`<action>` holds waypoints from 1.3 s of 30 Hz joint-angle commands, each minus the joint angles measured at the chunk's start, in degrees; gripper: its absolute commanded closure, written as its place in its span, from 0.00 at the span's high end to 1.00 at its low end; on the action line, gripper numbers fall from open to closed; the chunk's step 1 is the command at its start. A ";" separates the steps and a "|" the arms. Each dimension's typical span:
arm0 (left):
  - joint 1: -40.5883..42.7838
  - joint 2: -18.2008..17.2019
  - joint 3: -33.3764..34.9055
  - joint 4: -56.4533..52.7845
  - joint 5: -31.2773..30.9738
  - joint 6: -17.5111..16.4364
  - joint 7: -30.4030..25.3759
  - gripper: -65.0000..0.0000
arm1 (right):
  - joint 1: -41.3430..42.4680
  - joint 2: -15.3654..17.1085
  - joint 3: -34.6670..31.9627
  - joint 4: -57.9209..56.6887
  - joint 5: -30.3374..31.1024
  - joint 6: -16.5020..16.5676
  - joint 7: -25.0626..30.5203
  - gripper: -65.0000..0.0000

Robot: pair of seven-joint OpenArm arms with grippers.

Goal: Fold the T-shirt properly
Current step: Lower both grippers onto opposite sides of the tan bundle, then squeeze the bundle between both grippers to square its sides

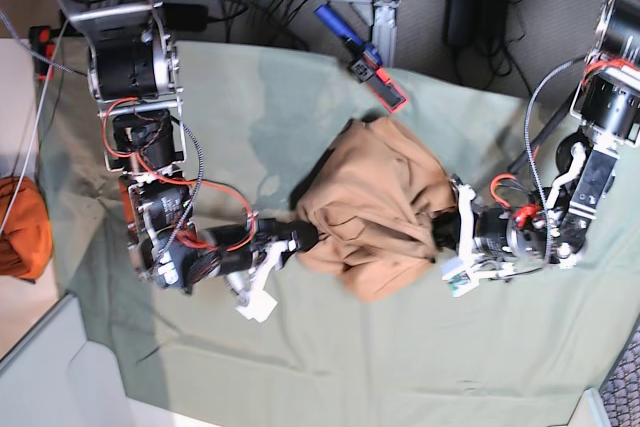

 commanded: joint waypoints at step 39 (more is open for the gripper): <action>-12.04 -12.46 -3.32 -4.20 -16.76 0.86 4.81 0.00 | -17.42 -8.46 0.28 22.43 3.21 7.02 -2.14 0.00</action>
